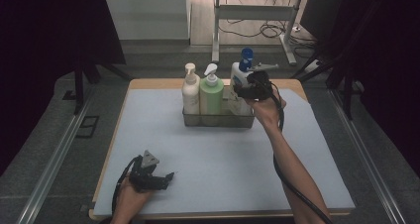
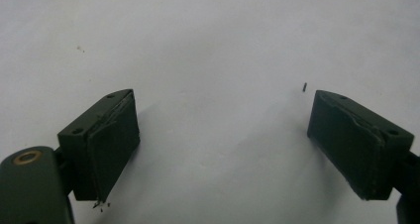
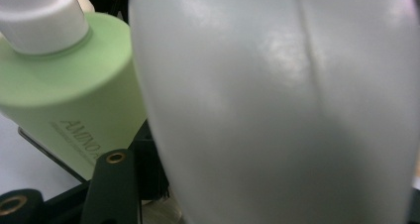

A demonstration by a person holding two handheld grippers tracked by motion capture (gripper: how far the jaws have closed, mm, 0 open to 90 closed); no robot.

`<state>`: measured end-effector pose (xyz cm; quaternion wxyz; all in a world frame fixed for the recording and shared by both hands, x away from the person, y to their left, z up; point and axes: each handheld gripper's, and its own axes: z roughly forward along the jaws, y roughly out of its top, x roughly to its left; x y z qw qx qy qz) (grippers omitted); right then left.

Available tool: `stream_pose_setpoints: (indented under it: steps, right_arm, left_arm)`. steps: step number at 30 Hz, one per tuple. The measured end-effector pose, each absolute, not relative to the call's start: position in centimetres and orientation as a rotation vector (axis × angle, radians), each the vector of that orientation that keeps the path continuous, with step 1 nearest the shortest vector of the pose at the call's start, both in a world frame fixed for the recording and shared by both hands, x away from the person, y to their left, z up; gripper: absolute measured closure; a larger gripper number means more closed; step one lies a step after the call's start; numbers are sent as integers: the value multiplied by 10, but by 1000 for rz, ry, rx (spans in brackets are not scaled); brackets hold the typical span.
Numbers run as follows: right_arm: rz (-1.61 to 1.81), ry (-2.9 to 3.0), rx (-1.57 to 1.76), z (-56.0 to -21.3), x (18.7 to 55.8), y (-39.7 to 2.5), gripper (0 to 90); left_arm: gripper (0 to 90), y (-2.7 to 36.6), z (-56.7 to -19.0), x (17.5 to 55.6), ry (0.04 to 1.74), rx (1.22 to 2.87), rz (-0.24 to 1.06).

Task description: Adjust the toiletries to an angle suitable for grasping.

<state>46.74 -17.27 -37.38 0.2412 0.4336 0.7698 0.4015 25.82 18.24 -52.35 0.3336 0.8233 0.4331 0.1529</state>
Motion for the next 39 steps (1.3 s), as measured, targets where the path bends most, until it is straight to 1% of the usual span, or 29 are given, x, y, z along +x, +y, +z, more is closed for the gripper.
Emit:
stream_pose_setpoints:
  steps: [25,32,39]
  right_arm:
    - [1076,2107,1238,-410,463,-175,405]
    - [1088,2112,1243,-411,464,-177,389]
    - [1112,2134,1236,-409,465,-179,333]
  left_arm:
    - [123,182,-524,258,1132,2149,399]
    - [123,182,-523,258,1129,2154,400]
    - [123,182,-523,258,1132,2149,399]
